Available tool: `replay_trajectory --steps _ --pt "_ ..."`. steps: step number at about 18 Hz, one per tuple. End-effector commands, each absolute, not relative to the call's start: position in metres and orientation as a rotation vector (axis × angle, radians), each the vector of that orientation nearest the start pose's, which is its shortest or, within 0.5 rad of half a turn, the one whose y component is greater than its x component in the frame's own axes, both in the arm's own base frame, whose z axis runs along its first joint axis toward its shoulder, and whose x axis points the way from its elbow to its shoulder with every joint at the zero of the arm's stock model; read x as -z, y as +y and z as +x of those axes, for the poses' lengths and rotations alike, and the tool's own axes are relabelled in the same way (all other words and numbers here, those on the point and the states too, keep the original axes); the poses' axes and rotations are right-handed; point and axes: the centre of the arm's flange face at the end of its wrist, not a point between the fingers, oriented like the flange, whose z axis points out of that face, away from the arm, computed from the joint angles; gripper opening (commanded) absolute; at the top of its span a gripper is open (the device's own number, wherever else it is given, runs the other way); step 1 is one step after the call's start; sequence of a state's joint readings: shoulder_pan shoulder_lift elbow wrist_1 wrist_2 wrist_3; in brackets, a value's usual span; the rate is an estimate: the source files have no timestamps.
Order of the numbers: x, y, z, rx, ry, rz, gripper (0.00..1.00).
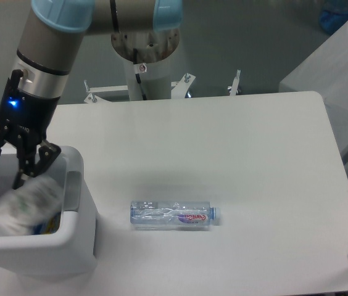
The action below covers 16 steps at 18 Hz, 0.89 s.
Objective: Place the trash in the trash can
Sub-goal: 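Open the gripper to drop the wrapper into the bin, then move the gripper over the water bottle and lower it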
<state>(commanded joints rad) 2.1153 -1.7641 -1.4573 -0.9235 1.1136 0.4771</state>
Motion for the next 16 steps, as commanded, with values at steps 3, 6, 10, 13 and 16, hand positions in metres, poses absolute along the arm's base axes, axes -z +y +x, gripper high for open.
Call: replay_trajectory --steps 3,6,10,13,16 --pt "-0.527 0.602 -0.187 0.101 0.028 -2.443 0.91" --pt "-0.52 0.578 -0.253 -0.007 -0.116 -2.476 0.9" --pt "-0.5 0.539 -0.328 -0.09 -0.12 -2.512 0.9" --pt "-0.469 0.519 -0.365 -0.12 -0.032 -2.56 0.9" --pt "-0.428 0.522 -0.387 -0.133 0.136 -2.619 0.9"
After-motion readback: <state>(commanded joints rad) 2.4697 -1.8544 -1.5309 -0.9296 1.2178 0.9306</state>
